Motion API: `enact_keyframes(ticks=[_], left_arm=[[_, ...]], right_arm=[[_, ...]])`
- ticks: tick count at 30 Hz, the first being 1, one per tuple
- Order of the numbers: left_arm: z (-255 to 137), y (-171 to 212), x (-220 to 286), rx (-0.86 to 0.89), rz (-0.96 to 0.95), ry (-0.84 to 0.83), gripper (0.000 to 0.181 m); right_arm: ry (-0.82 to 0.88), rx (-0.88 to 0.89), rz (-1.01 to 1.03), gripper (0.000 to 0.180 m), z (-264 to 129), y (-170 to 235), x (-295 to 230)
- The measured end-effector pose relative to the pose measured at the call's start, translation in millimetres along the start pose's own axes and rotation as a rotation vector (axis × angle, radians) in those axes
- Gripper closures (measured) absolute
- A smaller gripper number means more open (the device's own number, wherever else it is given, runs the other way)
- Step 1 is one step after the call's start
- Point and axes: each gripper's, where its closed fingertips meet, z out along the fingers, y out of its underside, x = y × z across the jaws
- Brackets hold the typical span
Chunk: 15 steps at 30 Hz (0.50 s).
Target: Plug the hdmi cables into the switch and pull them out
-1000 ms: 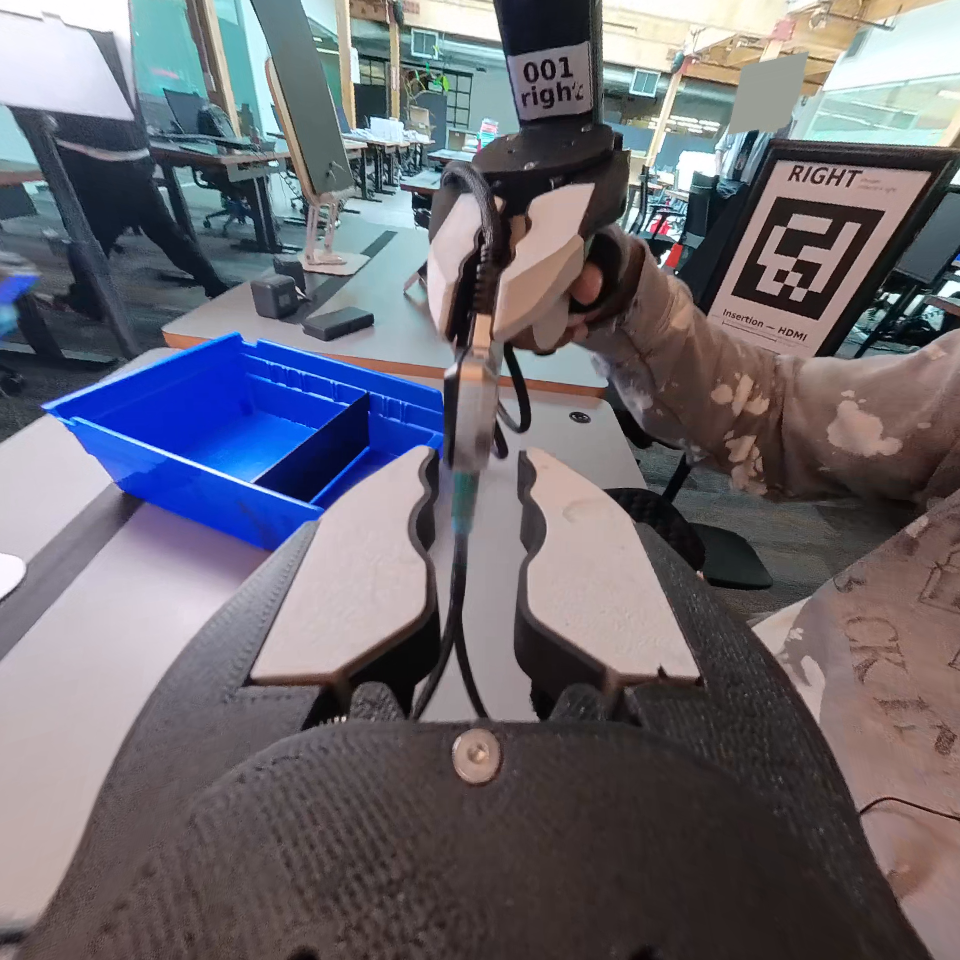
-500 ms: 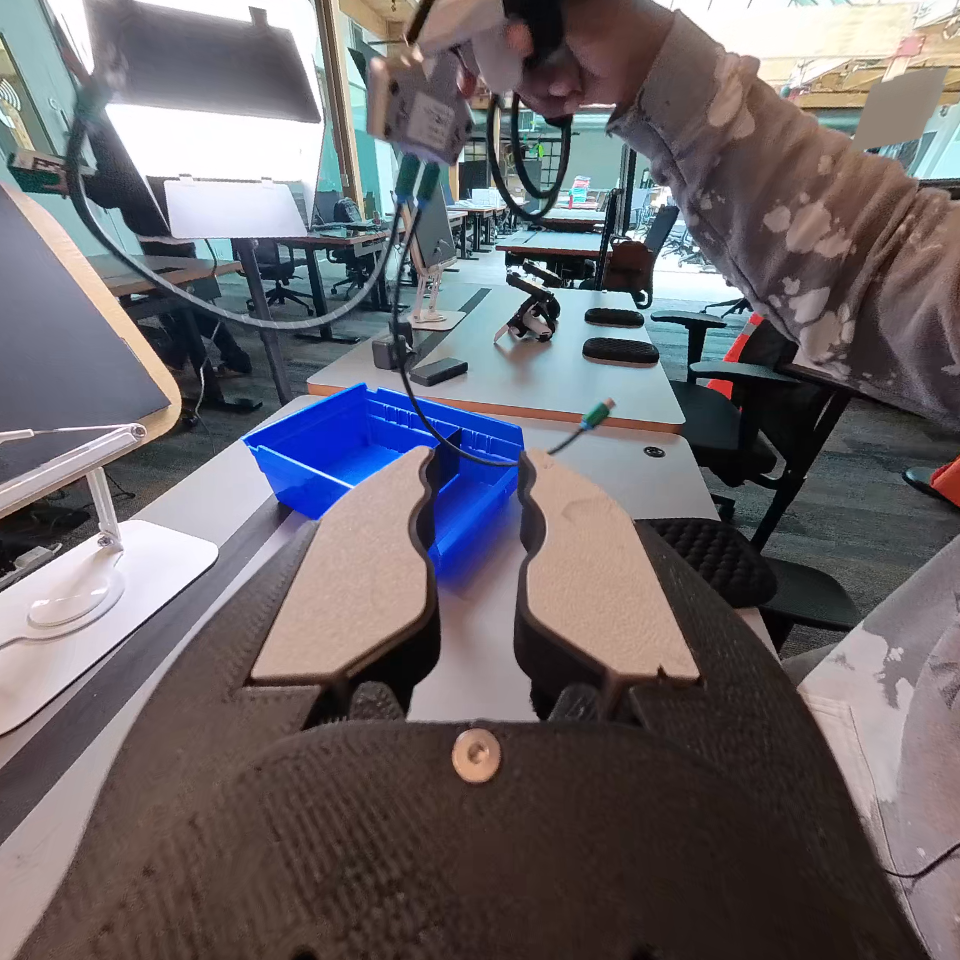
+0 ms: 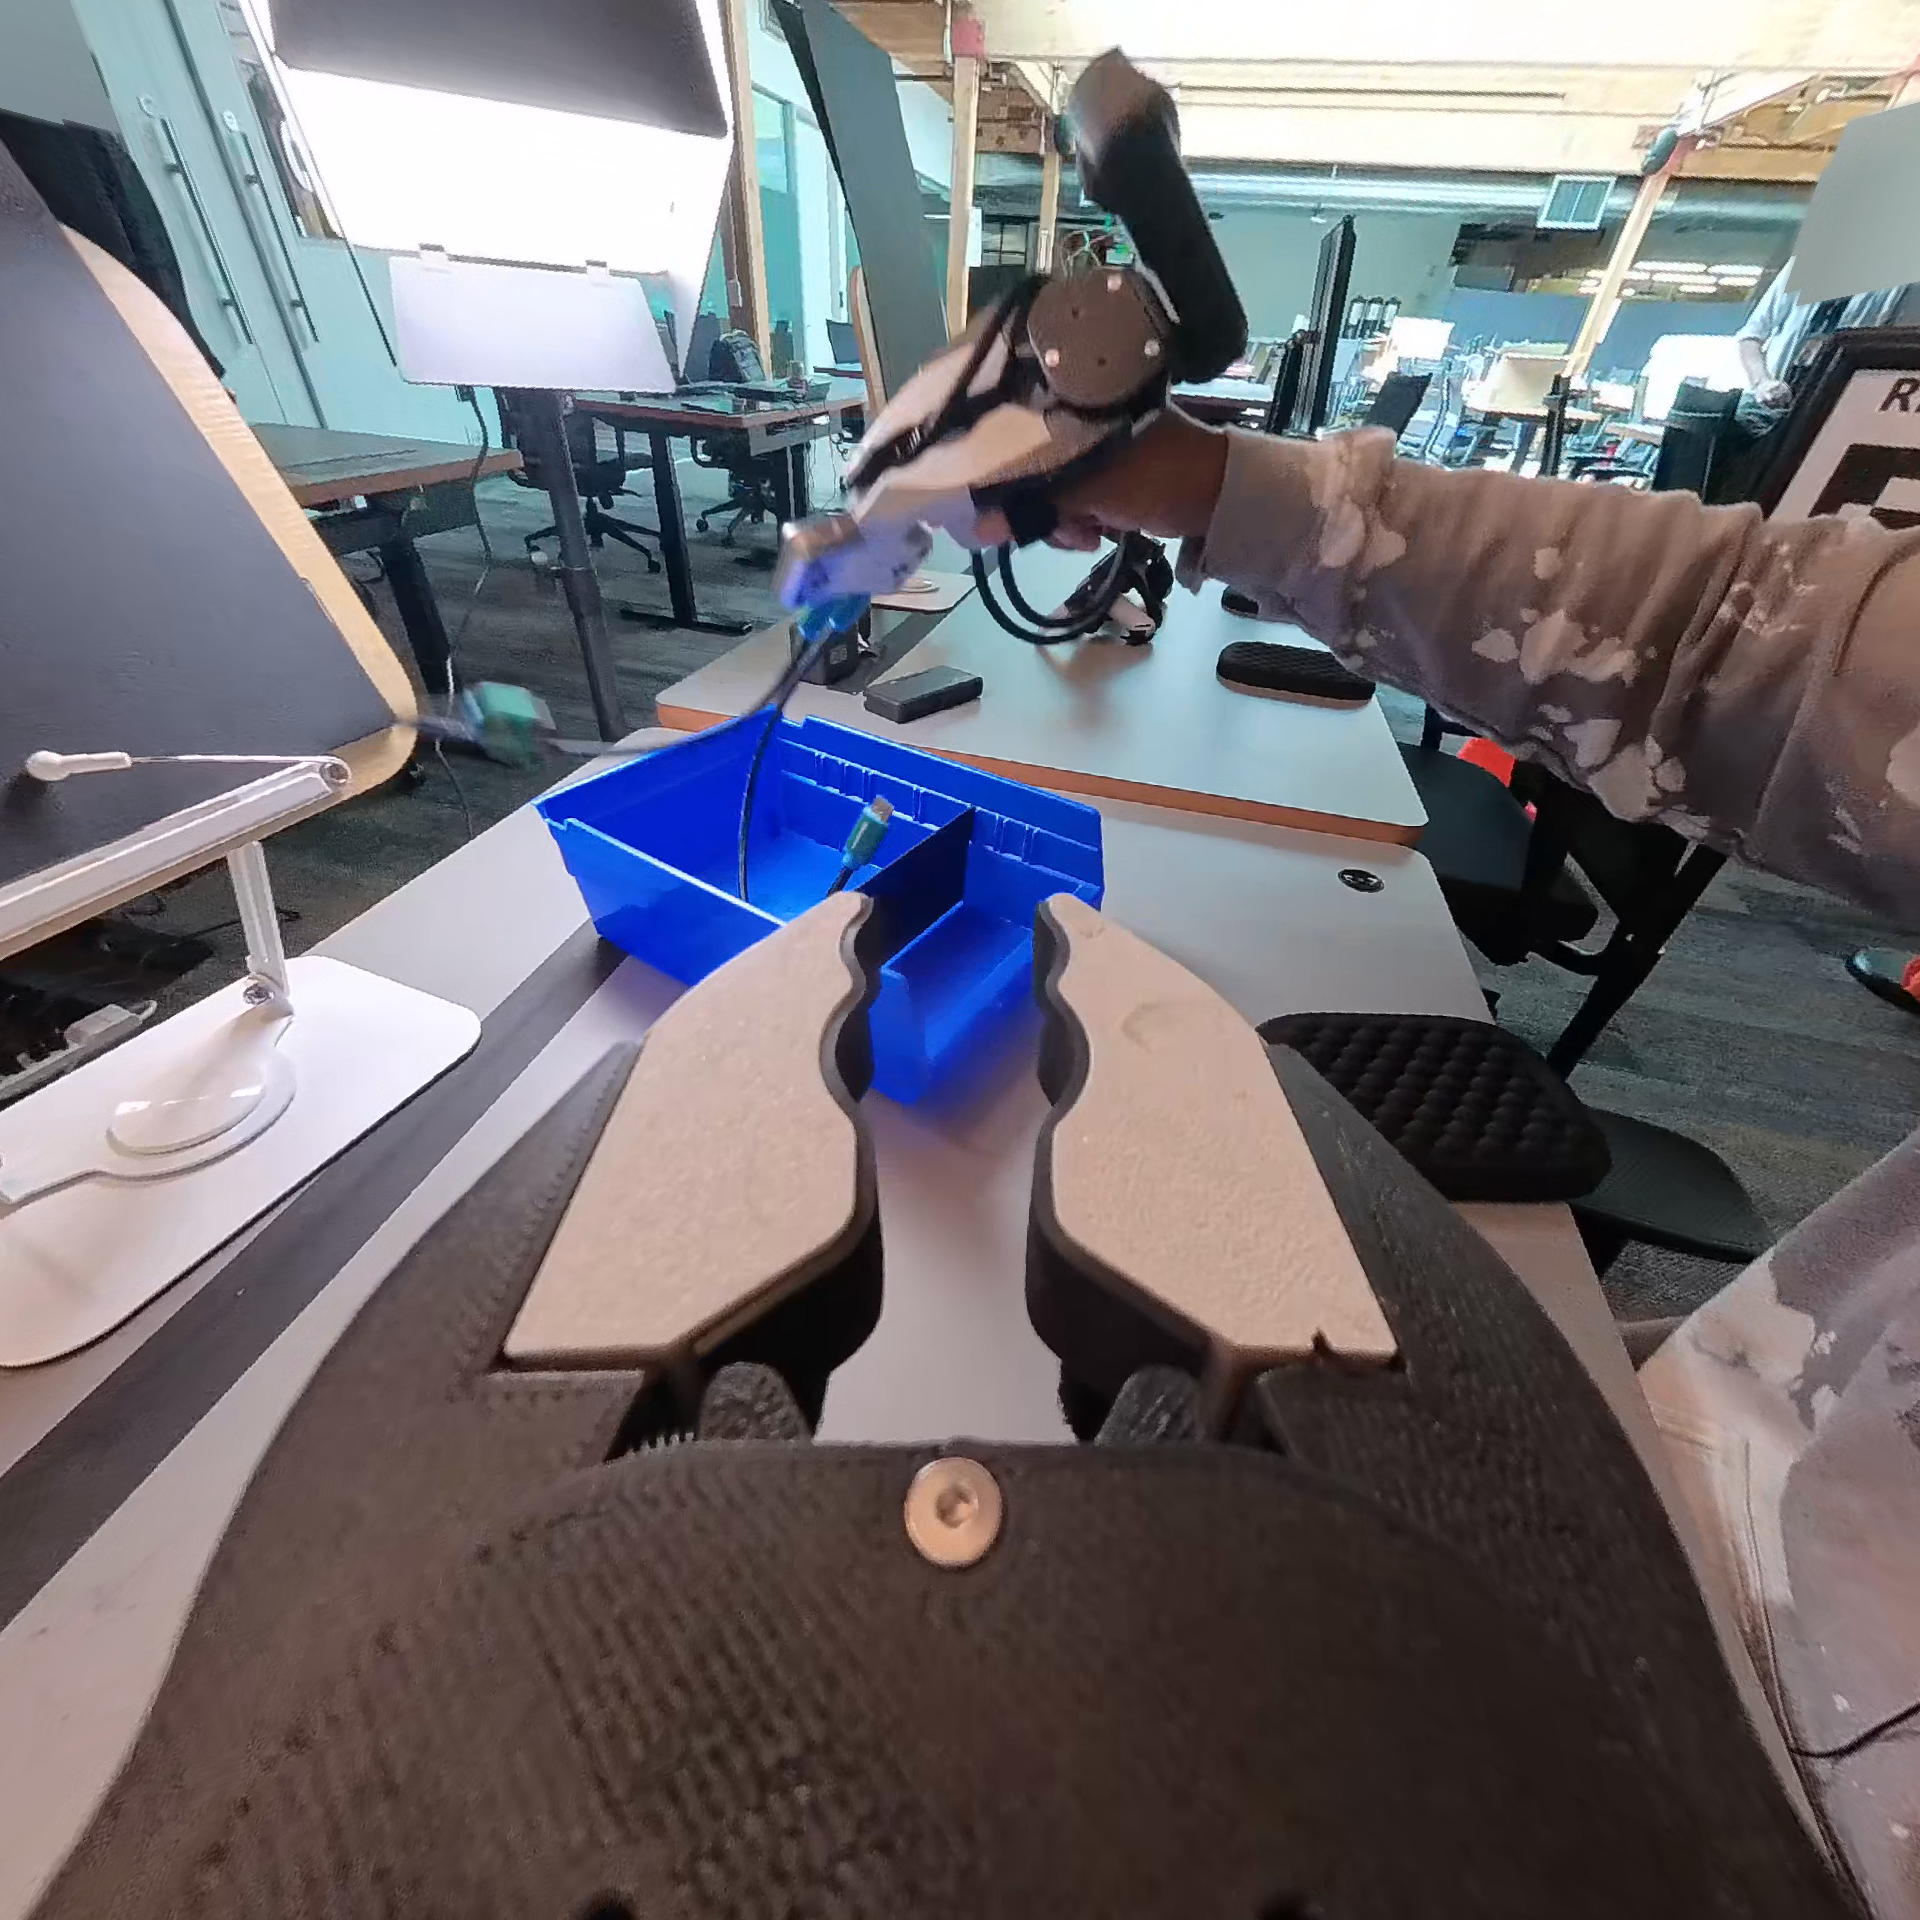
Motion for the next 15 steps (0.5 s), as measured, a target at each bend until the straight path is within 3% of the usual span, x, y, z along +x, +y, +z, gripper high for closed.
enact_keyframes(ticks=[15], left_arm=[[8,15,-11,-0.042,-0.030,-0.019,0.153]], right_arm=[[-0.224,-0.538,-0.001,0.160,90,108,-60]])
